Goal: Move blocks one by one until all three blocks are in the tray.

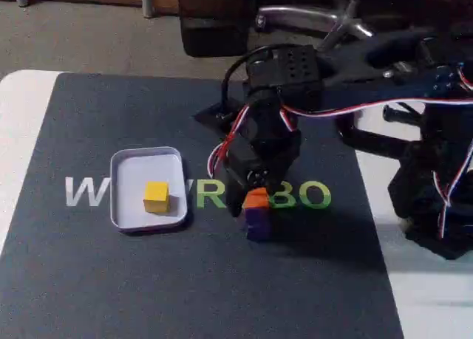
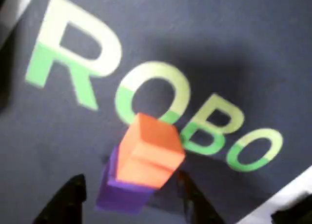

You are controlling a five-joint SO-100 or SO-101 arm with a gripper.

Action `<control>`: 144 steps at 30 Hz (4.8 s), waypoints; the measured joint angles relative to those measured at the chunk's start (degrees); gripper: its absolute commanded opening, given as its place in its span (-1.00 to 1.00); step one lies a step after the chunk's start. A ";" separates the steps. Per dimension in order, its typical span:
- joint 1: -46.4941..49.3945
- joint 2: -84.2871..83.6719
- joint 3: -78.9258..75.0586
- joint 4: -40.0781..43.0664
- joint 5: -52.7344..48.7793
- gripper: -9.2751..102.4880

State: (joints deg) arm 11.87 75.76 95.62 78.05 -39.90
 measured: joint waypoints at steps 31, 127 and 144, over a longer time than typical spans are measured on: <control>1.32 -8.17 -5.27 0.26 -1.05 -0.98; 5.80 8.35 -13.97 16.96 -52.38 -0.38; 4.57 17.40 9.67 -0.79 -60.38 -0.37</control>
State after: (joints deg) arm 16.44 93.16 105.29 77.26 -100.28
